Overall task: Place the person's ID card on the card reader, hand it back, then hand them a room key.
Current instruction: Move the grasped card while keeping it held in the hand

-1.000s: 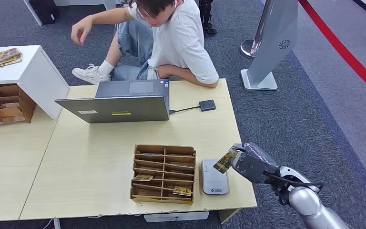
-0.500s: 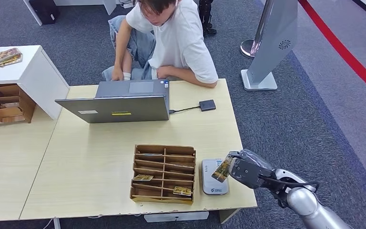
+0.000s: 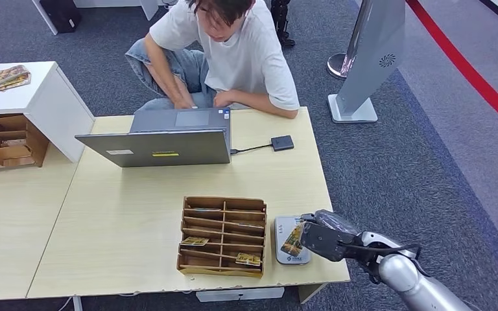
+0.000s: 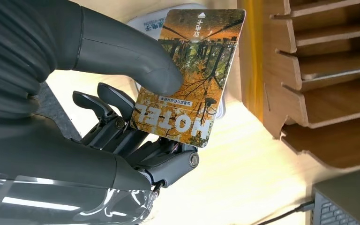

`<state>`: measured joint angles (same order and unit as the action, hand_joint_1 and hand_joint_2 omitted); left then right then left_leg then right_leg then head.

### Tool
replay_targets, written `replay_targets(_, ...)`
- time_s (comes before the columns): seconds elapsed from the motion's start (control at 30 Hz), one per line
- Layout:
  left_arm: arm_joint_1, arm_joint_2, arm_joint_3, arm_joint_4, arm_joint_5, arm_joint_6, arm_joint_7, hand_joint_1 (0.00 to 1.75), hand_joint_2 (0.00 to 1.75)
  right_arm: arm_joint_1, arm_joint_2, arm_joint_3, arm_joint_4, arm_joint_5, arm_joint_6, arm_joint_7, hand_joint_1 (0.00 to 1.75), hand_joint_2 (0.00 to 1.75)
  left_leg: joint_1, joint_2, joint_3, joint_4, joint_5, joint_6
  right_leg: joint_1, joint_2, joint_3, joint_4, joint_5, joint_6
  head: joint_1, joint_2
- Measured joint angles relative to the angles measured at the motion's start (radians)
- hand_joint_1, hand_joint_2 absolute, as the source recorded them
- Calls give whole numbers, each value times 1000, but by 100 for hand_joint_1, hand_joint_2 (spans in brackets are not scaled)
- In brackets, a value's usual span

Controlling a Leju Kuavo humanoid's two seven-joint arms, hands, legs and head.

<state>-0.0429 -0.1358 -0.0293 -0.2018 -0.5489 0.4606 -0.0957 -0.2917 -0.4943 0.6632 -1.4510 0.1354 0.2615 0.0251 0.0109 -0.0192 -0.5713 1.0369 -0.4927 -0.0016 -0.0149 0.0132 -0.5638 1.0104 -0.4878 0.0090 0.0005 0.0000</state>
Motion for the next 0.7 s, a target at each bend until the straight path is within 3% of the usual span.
replay_targets(0.7,-13,-5,-2,0,-20,-12,17,0,0,-61,70,112,126,52,-107,82,175,175,0,0,0,0,0,0,0,0,0,0,0,0,0,0)
